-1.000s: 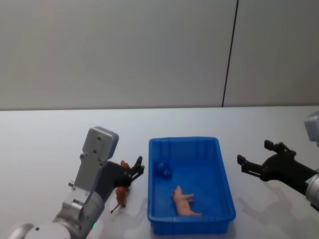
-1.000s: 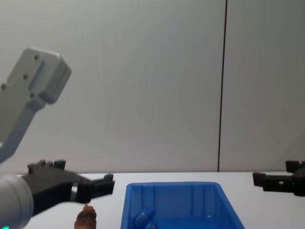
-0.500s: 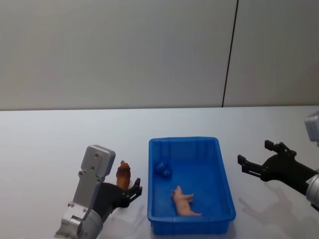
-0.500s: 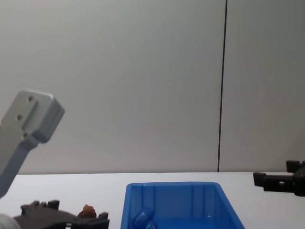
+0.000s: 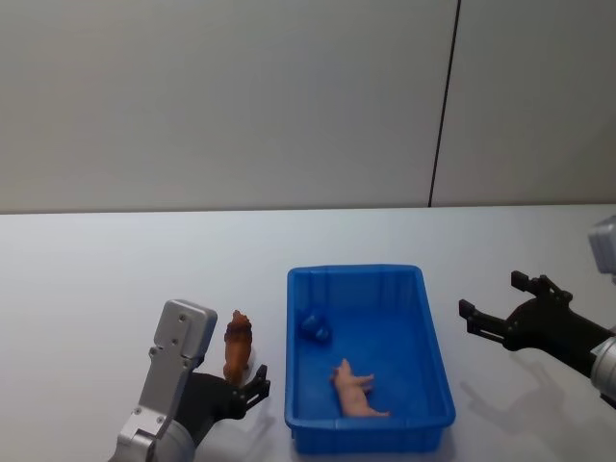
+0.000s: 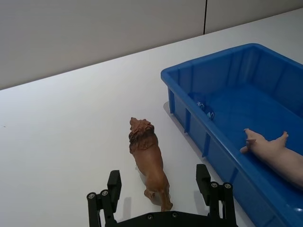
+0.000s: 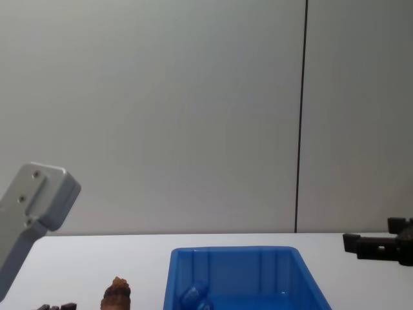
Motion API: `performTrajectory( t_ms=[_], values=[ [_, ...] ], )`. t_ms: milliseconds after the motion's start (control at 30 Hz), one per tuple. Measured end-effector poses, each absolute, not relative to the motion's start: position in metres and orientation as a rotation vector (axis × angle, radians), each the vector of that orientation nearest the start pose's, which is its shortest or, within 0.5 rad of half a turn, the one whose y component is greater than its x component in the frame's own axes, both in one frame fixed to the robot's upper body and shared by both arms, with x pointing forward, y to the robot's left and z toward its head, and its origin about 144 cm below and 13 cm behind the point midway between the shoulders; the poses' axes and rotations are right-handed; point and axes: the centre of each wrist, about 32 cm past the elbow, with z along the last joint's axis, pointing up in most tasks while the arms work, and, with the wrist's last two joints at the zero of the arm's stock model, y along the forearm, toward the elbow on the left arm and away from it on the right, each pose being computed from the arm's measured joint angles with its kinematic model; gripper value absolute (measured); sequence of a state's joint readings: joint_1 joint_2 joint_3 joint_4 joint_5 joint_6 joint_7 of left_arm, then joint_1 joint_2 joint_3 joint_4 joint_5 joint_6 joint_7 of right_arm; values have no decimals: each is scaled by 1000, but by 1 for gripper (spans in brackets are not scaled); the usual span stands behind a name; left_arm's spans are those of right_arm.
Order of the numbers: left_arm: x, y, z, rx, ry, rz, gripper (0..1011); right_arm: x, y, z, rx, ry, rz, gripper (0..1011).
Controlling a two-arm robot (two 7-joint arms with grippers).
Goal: Pick up the two dolls from the table and place them into the box.
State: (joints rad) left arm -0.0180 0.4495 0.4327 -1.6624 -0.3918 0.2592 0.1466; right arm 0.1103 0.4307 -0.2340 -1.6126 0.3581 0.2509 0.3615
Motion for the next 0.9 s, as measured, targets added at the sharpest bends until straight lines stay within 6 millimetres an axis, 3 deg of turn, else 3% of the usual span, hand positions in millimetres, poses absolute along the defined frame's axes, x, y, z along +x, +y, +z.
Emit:
performTrajectory(
  t_ms=[533,900],
  values=[
    [451,229,1125,335,175,1263,1001,481,-278,1184,-206,100,-988,1001],
    [462,233,1118,343,176,1262,733,481,-278,1184,-206,100,-988,1001]
  ],
)
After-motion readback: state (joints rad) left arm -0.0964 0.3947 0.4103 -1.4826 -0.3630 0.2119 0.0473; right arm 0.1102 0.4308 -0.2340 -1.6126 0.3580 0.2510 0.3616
